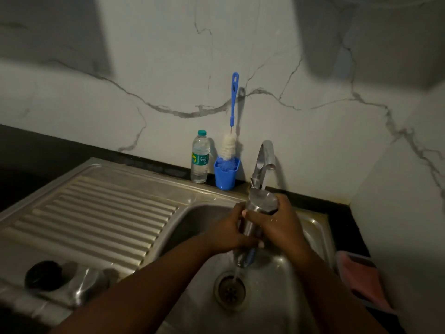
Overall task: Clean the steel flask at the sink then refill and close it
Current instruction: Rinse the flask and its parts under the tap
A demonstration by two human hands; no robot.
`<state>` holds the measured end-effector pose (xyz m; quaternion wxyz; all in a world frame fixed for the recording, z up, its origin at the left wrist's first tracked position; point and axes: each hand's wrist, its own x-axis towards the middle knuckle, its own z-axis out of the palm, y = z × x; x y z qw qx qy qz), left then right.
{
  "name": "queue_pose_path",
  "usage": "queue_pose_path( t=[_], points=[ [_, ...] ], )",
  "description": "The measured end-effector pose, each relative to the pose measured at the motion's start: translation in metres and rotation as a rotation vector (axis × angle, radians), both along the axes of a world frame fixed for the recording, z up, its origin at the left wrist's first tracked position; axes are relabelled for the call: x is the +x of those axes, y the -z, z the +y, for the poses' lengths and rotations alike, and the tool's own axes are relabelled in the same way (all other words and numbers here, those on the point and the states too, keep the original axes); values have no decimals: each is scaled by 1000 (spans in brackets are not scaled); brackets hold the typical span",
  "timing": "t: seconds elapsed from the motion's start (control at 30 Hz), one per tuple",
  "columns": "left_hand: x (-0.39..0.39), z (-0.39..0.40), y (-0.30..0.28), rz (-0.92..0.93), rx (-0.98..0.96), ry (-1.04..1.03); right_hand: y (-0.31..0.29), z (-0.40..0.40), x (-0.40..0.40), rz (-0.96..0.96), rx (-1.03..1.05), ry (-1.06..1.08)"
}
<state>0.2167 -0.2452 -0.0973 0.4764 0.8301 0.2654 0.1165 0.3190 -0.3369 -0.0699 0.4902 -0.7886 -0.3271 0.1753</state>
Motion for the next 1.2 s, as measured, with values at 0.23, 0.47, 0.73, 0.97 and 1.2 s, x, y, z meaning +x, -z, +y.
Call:
queue_pose_path(
  t=[0.23, 0.47, 0.73, 0.97, 1.2],
  points=[
    [-63, 6, 4, 85, 153, -146, -61, -24, -26, -286, 58, 51],
    [-118, 26, -4, 166, 293, -163, -46, -12, -63, -280, 17, -37],
    [-202, 95, -5, 121, 439, -127, -44, 23, -128, -327, 7, 32],
    [-327, 167, 3, 147, 446, -204, -73, 79, -227, -419, 133, 32],
    [-441, 211, 25, 291, 491, -326, -91, 158, -344, -158, 320, -217]
  ],
)
